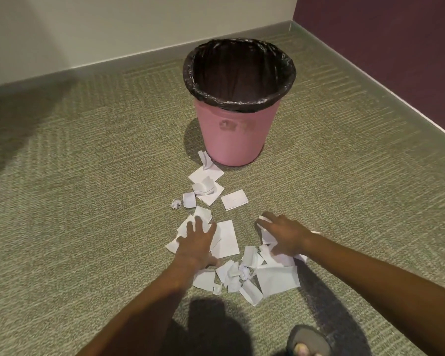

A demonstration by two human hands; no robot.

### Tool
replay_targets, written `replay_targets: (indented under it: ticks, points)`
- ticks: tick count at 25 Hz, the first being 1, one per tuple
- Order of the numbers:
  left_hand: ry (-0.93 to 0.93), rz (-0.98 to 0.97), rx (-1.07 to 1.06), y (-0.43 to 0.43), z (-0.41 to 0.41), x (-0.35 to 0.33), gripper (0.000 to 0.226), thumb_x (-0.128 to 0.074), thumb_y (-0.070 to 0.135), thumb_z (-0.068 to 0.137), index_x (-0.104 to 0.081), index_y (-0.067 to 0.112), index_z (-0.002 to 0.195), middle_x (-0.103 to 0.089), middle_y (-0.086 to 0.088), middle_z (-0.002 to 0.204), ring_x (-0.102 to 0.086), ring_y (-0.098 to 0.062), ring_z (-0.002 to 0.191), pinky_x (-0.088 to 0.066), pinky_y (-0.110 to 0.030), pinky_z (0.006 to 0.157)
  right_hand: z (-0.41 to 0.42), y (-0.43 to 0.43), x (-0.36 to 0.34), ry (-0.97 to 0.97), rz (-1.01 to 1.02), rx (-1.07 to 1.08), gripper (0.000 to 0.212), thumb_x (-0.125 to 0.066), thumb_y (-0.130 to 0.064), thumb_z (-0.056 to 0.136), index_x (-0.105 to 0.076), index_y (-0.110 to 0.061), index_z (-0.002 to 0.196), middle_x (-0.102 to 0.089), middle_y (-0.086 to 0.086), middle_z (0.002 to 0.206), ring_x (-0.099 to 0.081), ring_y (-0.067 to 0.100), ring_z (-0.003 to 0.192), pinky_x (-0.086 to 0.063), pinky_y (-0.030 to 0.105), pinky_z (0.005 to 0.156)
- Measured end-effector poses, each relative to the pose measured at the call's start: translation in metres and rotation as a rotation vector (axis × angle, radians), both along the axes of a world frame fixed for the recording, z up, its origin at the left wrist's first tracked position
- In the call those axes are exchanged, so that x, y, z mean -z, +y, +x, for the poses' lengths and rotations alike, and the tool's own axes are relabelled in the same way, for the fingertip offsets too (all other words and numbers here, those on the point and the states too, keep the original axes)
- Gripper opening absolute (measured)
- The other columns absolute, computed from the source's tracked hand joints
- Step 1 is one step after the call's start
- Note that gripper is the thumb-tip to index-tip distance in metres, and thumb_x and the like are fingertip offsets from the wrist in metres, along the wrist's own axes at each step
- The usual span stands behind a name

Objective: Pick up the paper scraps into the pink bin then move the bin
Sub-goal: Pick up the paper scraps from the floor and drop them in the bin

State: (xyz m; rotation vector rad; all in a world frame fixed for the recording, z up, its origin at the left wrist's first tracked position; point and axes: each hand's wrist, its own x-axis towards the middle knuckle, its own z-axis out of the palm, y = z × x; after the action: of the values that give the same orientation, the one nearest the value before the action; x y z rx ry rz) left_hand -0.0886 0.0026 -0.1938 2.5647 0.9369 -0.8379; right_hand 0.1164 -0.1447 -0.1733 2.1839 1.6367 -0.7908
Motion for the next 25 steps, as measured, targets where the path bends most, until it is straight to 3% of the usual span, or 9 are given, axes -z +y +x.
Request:
replay_targets:
  ticks: [5, 10, 19, 25]
  points:
    - [-0.106, 0.098, 0.095, -0.006, 0.003, -0.002, 0.067, -0.07, 0.032, 0.083, -0.033, 0.016, 0.136, -0.028, -0.017, 0.142, -0.032, -0.038, 0.127, -0.046, -0.048, 0.089, -0.014, -0.008, 0.01, -0.039, 0.159, -0.02, 0.059, -0.067, -0.013, 0.086, -0.04, -0.016, 0.138, -0.04, 0.012, 0.141, -0.057, 0.034, 0.111, -0.053, 0.045, 0.082]
    - [-0.229, 0.164, 0.129, -0.007, -0.001, 0.008, 0.027, -0.053, 0.005, 0.091, -0.05, 0.011, 0.117, -0.044, -0.011, 0.123, -0.046, -0.032, 0.11, -0.049, -0.041, 0.069, -0.02, -0.006, 0.012, 0.008, 0.235, -0.015, 0.045, -0.06, -0.004, 0.086, -0.048, -0.01, 0.129, -0.051, 0.011, 0.123, -0.062, 0.031, 0.098, -0.053, 0.044, 0.078]
    - [-0.288, 0.219, 0.107, -0.016, 0.005, 0.012, 0.036, -0.057, -0.012, 0.083, -0.054, 0.005, 0.114, -0.053, -0.011, 0.113, -0.053, -0.03, 0.102, -0.049, -0.038, 0.068, -0.017, 0.003, -0.001, 0.084, 0.239, 0.058, 0.032, -0.057, -0.004, 0.091, -0.058, -0.008, 0.123, -0.059, 0.01, 0.122, -0.059, 0.031, 0.107, -0.05, 0.042, 0.084]
    - [-0.311, 0.231, 0.092, -0.011, -0.001, 0.01, 0.031, -0.058, -0.009, 0.082, -0.054, 0.008, 0.108, -0.057, -0.009, 0.108, -0.054, -0.028, 0.096, -0.047, -0.038, 0.067, -0.018, 0.011, -0.021, 0.12, 0.325, 0.126, 0.019, -0.061, -0.007, 0.092, -0.061, -0.009, 0.111, -0.063, 0.01, 0.115, -0.06, 0.026, 0.102, -0.05, 0.035, 0.079]
